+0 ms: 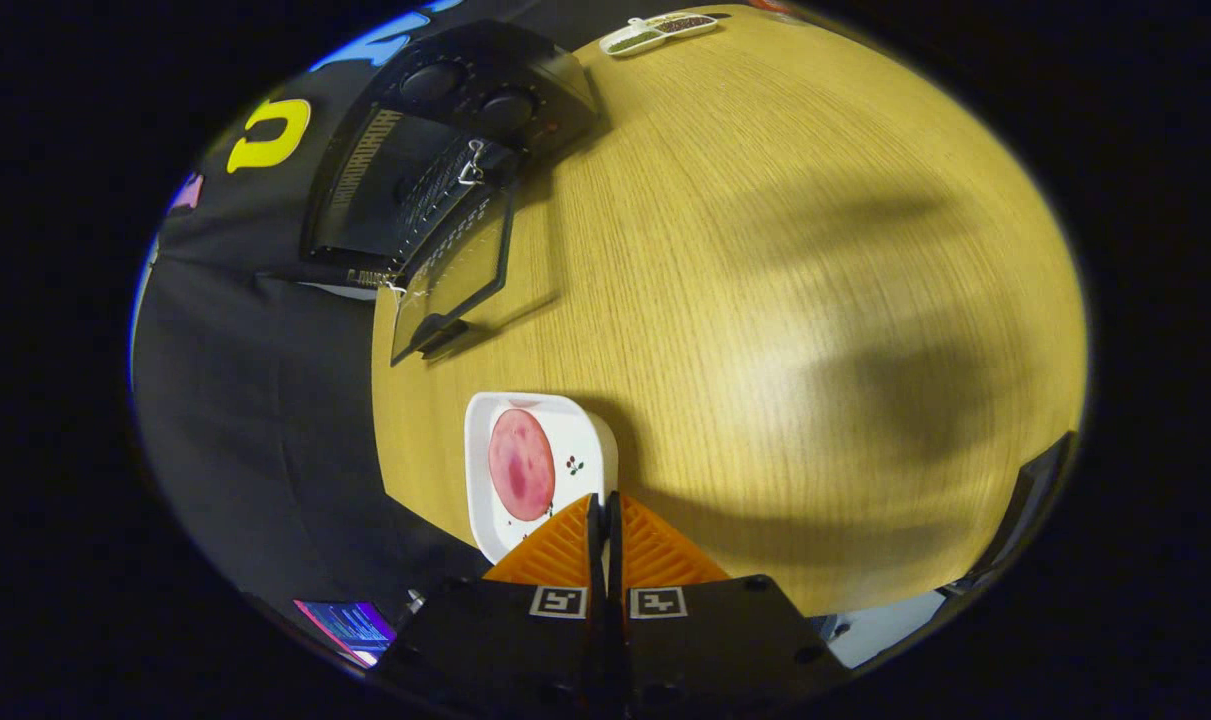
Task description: Open the toaster oven, put the food inside, and close the toaster oven door.
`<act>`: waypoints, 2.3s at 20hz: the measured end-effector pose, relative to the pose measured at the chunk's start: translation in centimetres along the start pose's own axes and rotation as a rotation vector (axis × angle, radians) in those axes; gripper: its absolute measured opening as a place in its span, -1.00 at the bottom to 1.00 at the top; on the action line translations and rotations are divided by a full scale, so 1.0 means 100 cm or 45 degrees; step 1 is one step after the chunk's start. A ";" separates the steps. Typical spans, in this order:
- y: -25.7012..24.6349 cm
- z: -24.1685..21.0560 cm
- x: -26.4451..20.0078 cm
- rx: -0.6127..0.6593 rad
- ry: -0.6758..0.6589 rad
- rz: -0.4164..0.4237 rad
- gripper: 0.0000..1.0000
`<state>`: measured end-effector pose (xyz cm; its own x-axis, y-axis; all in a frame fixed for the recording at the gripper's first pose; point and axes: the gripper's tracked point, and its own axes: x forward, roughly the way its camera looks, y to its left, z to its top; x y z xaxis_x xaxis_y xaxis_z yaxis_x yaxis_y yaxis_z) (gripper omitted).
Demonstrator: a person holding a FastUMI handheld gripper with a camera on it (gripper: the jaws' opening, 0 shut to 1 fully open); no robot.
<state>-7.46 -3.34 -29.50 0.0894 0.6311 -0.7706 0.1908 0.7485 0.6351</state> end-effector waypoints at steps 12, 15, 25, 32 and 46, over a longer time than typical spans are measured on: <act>0.100 0.000 0.019 0.155 -0.277 0.127 -0.97; 0.124 0.001 0.030 0.183 -0.358 0.148 -0.97; 0.168 0.050 0.037 0.469 -0.669 0.202 -0.97; 0.166 0.096 0.045 0.663 -0.869 0.206 -0.97; 0.183 0.194 0.083 0.893 -1.165 0.218 -0.97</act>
<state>15.73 11.65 -25.34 0.7839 0.1161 -0.6100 0.5808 0.2104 0.7864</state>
